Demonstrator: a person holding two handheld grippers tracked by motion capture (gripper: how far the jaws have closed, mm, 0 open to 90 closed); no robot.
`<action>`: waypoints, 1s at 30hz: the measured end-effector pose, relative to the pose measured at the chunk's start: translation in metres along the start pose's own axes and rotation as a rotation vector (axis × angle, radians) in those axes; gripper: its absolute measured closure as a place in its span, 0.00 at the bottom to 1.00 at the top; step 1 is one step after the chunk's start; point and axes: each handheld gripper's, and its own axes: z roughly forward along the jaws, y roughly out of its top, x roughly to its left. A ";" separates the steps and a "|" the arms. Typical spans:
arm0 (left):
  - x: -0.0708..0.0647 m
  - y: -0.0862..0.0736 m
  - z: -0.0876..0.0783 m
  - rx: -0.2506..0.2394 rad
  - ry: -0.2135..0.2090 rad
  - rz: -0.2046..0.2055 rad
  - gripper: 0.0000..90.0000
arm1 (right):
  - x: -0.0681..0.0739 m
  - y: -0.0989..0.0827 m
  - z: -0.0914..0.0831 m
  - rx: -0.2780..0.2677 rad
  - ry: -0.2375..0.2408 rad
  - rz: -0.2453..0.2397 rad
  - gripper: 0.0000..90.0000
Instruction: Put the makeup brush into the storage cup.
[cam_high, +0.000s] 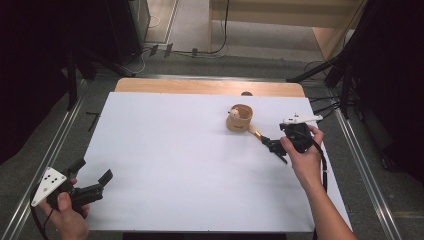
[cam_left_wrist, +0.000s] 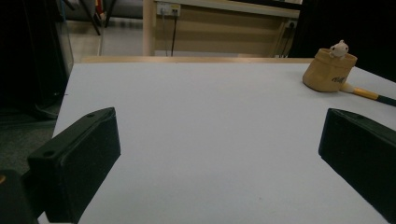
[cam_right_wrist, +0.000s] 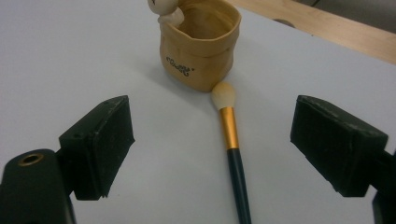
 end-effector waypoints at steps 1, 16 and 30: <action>0.000 0.000 0.000 0.000 0.000 -0.002 0.00 | 0.000 0.000 0.000 0.000 0.000 0.000 0.17; 0.001 0.000 0.000 -0.004 -0.005 -0.007 0.00 | -0.014 0.019 0.037 0.238 0.004 0.038 0.40; 0.002 -0.001 0.000 -0.006 -0.005 -0.013 0.00 | -0.021 0.033 0.075 0.445 0.009 0.020 0.69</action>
